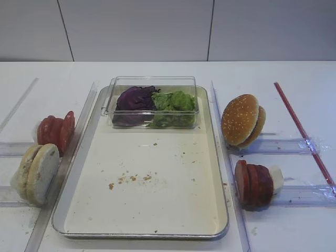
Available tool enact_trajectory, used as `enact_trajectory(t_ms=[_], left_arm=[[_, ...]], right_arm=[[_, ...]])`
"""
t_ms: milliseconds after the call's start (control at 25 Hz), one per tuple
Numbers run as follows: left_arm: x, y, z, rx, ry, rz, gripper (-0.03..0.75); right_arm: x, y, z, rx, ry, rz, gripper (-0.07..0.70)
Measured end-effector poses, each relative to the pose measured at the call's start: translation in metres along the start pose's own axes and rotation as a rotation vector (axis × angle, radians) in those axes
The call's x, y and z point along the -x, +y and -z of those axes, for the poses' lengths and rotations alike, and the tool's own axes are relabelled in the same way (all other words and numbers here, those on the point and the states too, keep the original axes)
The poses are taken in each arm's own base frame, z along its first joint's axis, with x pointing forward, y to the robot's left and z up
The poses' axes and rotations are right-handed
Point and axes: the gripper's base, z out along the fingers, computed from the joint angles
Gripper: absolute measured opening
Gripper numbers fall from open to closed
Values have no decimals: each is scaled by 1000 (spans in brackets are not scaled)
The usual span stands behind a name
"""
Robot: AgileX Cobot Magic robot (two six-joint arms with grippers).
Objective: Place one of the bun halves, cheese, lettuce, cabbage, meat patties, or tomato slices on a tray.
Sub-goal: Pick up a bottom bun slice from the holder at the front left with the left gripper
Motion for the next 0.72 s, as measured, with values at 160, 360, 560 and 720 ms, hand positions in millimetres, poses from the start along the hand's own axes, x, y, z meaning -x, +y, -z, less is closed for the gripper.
enact_trajectory(t_ms=[160, 360, 560, 720], left_arm=[[0, 0, 0, 0, 0, 0, 692], [0, 0, 0, 0, 0, 0, 692], [0, 0, 0, 0, 0, 0, 692], [0, 0, 0, 0, 0, 0, 692]], right_arm=[[0, 0, 0, 0, -2, 0, 692], [0, 0, 0, 0, -2, 0, 692], [0, 0, 0, 0, -2, 0, 692], [0, 0, 0, 0, -2, 0, 692]])
